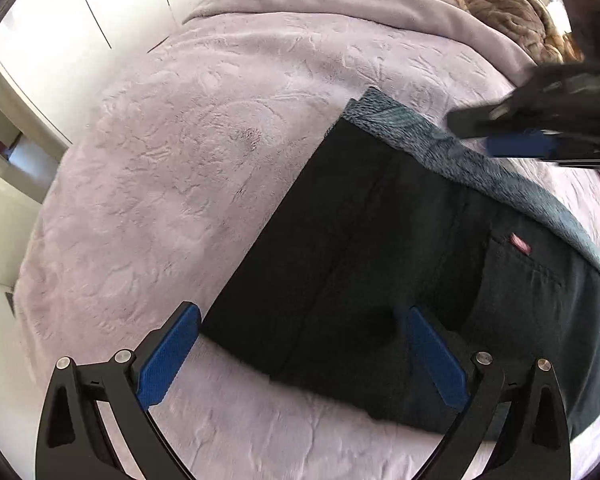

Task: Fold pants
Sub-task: 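Open the right tool and withdraw both tools from the trousers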

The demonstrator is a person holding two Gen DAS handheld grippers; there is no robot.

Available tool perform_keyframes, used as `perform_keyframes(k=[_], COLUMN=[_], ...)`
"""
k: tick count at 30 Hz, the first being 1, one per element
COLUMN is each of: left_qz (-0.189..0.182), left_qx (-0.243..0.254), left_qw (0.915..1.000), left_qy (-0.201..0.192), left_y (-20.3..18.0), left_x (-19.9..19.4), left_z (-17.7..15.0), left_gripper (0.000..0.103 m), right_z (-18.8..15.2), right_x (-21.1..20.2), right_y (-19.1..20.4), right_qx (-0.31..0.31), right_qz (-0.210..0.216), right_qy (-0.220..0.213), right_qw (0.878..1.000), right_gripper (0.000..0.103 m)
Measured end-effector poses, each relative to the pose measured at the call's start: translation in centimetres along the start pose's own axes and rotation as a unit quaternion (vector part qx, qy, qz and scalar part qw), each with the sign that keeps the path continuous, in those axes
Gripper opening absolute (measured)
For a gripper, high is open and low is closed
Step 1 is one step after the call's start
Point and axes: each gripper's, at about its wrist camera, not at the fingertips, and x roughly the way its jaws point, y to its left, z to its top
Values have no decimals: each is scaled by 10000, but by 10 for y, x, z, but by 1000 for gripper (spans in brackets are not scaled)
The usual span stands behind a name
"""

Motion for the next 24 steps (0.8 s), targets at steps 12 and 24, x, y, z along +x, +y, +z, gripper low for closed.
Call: perform_keyframes(k=[12, 24], left_qz=[-170, -507], left_qx=[615, 2000], left_qw=[9974, 9763], left_qy=[334, 653], left_y=[-45, -131], left_x=[-63, -117], left_z=[-54, -95], left_gripper=[103, 103], right_z=[-148, -286], right_x=[-111, -174], right_y=[-48, -64], right_qx=[1175, 2312], right_qz=[-380, -1349], right_qy=[-51, -554], right_qw=[9923, 9619], right_gripper=[81, 103])
